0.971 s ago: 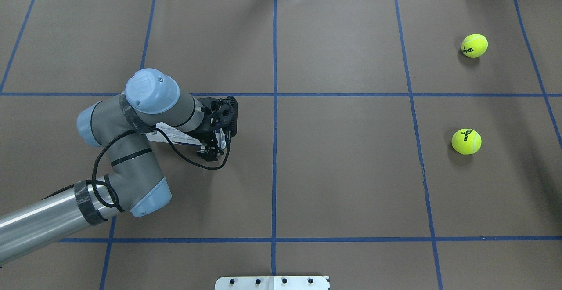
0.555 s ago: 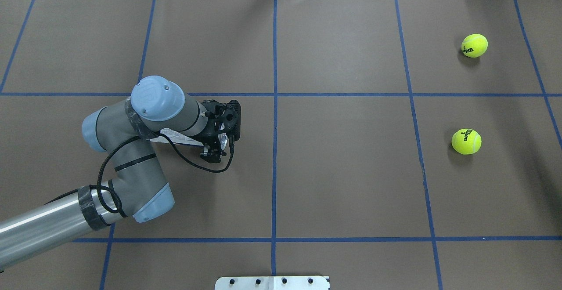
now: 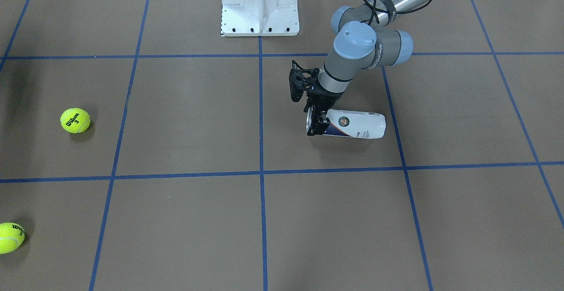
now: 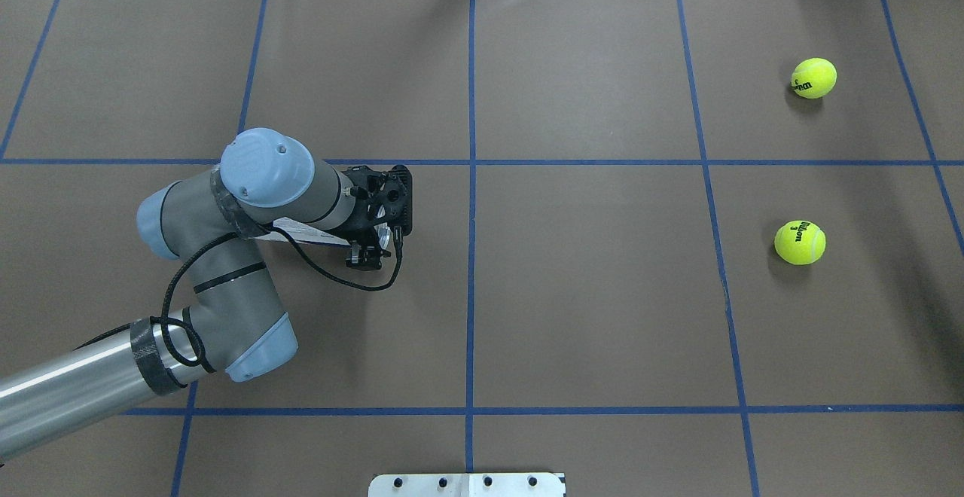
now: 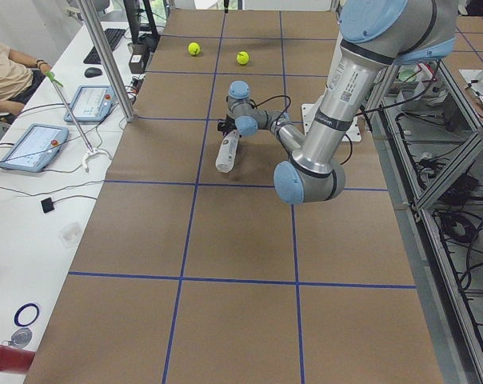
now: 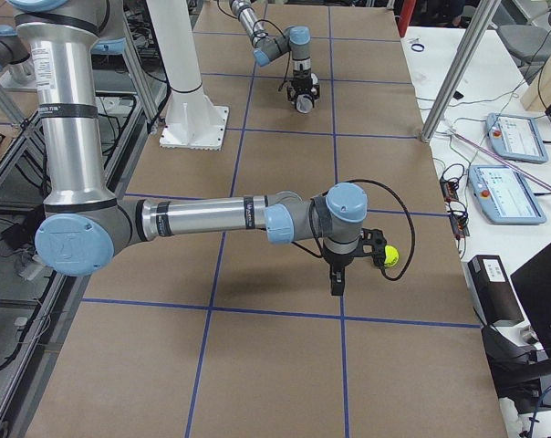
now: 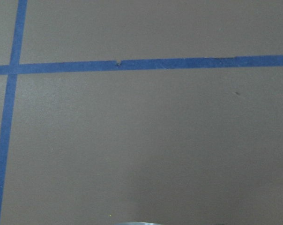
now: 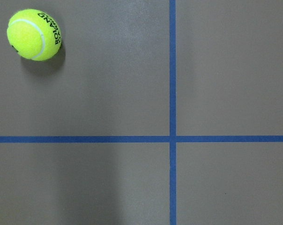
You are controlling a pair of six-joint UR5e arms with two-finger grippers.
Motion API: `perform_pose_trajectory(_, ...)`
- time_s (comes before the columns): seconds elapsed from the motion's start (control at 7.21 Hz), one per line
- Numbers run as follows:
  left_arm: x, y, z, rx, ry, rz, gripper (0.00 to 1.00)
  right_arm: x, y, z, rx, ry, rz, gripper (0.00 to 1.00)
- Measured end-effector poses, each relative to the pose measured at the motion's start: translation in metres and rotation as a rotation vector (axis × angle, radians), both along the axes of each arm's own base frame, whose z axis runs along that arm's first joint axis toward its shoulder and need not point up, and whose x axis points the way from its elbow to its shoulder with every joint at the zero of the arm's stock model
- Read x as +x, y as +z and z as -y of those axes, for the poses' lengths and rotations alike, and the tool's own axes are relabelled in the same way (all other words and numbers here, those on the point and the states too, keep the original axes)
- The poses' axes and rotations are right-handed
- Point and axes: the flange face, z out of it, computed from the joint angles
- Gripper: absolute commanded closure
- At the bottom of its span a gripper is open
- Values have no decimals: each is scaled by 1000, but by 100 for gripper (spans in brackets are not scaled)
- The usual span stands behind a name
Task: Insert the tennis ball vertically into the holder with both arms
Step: 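Close the left gripper on the open end of the clear holder, then lift the holder with the left gripper and turn it upright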
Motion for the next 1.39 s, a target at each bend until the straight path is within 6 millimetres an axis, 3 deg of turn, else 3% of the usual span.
perform_pose_trajectory(0.55,-44,-77,-15,-19,-92,-250,47,0,0,0,1,0,-1,0)
perform_pose_trajectory(0.97,-78,-122,-13,-94,-276,-670,48,0,-1,0,2,0,0,0)
perform_pose_trajectory(1.39,-83,-149,4,-205,-386,-1114,48,0,-2,0,4,0,0,0)
